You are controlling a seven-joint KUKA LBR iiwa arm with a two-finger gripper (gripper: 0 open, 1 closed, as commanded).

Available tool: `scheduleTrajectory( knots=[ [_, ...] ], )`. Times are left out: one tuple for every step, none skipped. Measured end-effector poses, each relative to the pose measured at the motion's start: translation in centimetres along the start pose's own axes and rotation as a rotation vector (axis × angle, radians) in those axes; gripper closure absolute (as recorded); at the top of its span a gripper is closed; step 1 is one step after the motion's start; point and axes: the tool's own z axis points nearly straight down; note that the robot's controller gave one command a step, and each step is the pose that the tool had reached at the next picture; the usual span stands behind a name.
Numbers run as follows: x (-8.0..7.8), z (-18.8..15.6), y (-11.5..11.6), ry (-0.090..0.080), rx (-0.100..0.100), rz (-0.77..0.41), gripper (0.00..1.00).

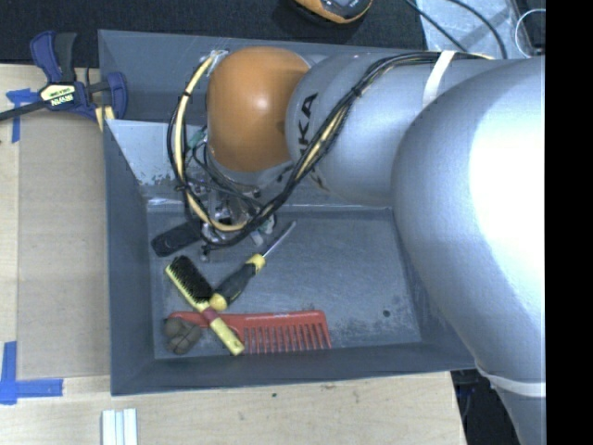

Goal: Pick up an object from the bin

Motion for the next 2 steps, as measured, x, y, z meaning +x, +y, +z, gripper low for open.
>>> scheduleTrajectory(
  knots=[
    [0.81,5.87,0.24,0.002,0.003,0.038,0.00],
    [0.33,5.78,-0.56,-0.006,-0.001,0.058,1.00]
  ],
)
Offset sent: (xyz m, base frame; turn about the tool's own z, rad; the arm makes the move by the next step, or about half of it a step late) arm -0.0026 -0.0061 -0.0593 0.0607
